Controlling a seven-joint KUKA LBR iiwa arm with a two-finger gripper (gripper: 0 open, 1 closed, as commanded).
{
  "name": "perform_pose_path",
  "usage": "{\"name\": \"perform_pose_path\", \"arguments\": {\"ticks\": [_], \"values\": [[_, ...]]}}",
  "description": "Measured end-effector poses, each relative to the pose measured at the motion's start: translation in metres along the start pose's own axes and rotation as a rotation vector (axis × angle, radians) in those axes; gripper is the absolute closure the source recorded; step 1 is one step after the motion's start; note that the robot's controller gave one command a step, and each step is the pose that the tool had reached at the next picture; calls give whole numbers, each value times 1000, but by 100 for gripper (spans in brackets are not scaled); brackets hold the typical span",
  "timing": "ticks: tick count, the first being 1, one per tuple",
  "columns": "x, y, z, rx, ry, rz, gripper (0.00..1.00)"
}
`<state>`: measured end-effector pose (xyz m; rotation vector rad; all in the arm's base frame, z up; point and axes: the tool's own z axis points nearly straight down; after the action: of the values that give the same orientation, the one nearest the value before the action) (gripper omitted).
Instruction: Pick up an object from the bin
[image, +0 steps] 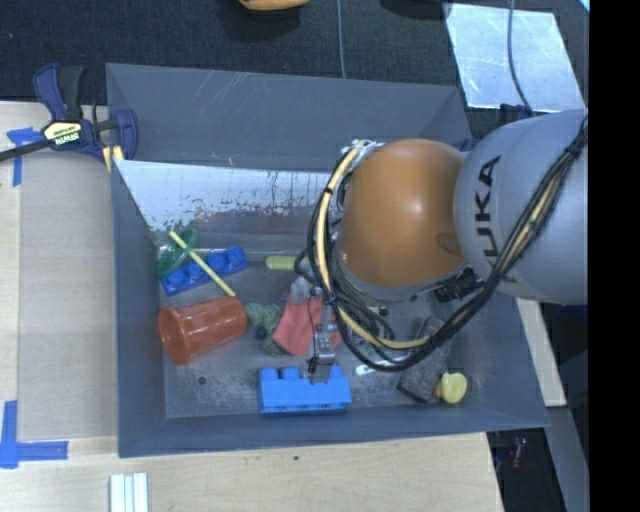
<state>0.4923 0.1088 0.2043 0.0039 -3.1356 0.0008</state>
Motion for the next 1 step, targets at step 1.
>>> {"name": "perform_pose_path", "arguments": {"ticks": [1], "values": [[-2,-1,-4,-1,-8,2,0]]}}
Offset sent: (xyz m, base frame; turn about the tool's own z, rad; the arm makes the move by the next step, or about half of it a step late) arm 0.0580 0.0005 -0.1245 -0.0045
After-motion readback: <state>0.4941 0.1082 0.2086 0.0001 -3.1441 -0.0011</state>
